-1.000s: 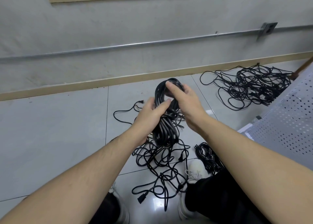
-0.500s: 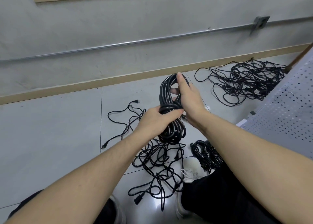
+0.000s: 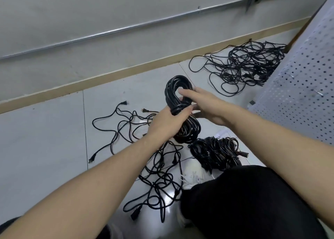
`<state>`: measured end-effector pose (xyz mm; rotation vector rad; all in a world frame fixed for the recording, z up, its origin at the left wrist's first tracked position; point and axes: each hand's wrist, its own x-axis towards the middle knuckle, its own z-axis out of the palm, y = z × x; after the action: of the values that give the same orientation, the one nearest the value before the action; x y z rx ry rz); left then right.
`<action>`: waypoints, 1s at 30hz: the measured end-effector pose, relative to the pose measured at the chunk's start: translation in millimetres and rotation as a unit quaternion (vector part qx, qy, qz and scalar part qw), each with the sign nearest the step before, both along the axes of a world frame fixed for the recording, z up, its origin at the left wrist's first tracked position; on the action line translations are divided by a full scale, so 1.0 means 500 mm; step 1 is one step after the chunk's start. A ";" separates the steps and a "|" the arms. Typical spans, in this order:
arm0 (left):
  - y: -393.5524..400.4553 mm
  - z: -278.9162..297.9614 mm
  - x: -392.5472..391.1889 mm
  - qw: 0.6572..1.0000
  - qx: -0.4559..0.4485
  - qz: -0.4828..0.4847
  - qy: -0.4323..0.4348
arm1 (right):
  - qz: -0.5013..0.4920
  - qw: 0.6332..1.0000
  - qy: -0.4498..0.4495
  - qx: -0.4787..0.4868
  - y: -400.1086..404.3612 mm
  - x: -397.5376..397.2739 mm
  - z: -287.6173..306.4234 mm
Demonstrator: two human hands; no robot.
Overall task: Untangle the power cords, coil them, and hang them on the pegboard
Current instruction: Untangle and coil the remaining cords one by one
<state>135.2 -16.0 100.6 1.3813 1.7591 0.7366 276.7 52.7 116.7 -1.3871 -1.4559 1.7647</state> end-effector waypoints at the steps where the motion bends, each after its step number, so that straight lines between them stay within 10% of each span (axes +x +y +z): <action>1: 0.014 -0.015 0.018 1.000 -0.009 -0.009 0.010 | -0.001 1.000 -0.006 -0.017 0.001 0.026 -0.021; 13: 0.061 -0.383 0.236 0.921 -0.266 -0.198 -0.203 | -0.119 0.978 -0.110 -0.128 -0.028 0.276 -0.334; 20: 0.062 -0.529 0.278 0.954 -0.265 -0.044 -0.135 | -0.132 0.969 -0.175 -0.116 -0.027 0.317 -0.481; 30: 0.078 -0.549 0.290 0.946 -0.302 -0.119 0.006 | -0.001 0.931 -0.363 -0.048 -0.039 0.304 -0.506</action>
<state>280.1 23.1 -173.9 1.1335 1.5997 0.0373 428.9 33.5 -136.4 -2.2442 -1.7130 1.3799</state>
